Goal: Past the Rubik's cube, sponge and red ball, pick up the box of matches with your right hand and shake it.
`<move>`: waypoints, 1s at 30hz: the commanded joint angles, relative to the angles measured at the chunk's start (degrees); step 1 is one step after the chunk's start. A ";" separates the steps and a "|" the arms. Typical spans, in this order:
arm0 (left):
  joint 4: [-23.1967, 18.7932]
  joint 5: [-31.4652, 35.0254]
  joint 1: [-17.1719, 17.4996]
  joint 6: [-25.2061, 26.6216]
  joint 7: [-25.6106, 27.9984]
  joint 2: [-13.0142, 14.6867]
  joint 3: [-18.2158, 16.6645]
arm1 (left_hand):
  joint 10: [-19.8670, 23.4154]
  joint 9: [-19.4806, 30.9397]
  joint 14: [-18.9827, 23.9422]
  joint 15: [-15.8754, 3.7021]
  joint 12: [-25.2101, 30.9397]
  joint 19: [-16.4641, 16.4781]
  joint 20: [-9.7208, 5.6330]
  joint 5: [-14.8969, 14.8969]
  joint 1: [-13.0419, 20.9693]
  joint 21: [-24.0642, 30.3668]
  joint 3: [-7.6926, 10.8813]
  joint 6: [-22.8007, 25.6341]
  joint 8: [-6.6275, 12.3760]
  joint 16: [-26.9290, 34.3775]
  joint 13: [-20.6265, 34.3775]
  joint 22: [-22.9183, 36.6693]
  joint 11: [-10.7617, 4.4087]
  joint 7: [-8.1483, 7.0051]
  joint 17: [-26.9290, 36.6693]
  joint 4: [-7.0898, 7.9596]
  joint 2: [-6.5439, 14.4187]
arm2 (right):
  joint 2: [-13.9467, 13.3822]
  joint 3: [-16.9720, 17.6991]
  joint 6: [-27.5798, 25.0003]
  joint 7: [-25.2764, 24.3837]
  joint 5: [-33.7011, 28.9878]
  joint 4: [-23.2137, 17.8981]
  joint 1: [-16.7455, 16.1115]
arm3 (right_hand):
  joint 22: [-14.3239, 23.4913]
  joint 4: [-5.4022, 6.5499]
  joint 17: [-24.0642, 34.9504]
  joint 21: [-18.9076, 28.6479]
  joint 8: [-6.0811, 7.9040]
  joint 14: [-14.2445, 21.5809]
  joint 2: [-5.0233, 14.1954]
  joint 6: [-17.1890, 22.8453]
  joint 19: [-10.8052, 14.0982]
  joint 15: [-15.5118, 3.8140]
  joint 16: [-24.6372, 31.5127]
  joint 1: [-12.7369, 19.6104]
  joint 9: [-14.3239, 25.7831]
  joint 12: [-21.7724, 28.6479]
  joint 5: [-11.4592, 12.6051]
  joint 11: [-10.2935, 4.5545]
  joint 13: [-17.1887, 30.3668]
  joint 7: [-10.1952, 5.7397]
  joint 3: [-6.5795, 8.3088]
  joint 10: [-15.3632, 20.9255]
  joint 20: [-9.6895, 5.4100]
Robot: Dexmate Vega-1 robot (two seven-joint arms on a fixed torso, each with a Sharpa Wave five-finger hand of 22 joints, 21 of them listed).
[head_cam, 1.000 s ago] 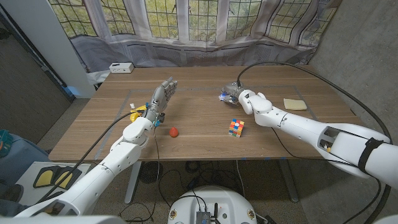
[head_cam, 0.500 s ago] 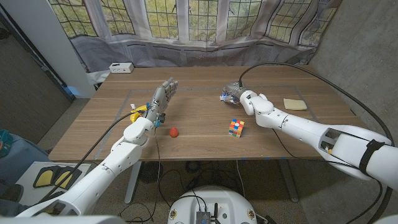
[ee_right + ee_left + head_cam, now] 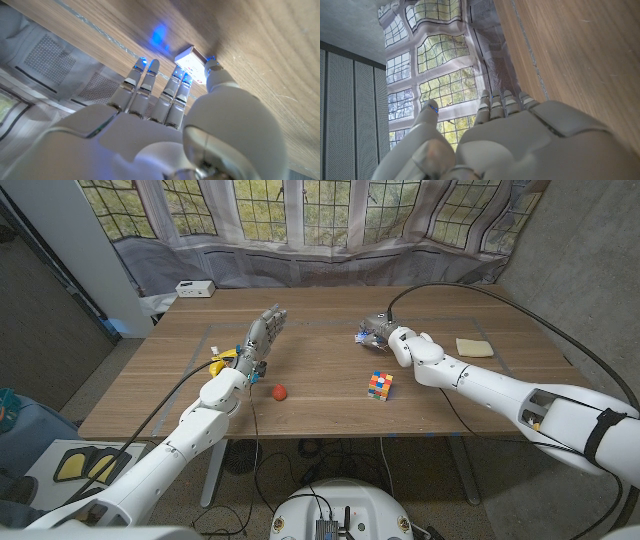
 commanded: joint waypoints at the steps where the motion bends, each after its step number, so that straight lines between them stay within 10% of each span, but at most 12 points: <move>1: 0.12 0.09 -0.58 0.21 -0.05 -0.01 0.21 | 0.01 0.29 -0.19 0.43 -0.08 0.07 0.62 -0.04 0.11 0.07 0.25 0.36 -0.08 -0.20 0.23 0.23 -0.48 -0.31 0.10 0.01 0.19 | -1.18 1.97 -0.90 -3.32 0.91 -2.81 -1.32 | 0.26 0.21 0.39 -0.22 0.23 0.69 0.45 2.03 0.64 -3.35 0.40 0.77 0.15 0.26 -0.11 0.12 0.30 -1.16 0.01 0.65 -0.02; 30: 0.32 0.23 -0.93 0.15 -0.16 -0.20 0.39 | 0.01 0.30 -0.22 0.45 -0.09 0.01 0.73 -0.04 0.04 0.16 0.28 0.45 -0.06 -0.14 0.25 0.25 -0.38 -0.35 0.12 0.03 0.18 | -3.36 5.69 -1.23 -7.54 0.33 -8.44 -4.71 | 0.28 0.29 0.61 -0.11 0.31 3.30 1.06 3.30 1.68 -4.50 0.92 1.06 0.23 0.37 -0.39 0.09 0.35 -1.21 0.10 2.38 -0.55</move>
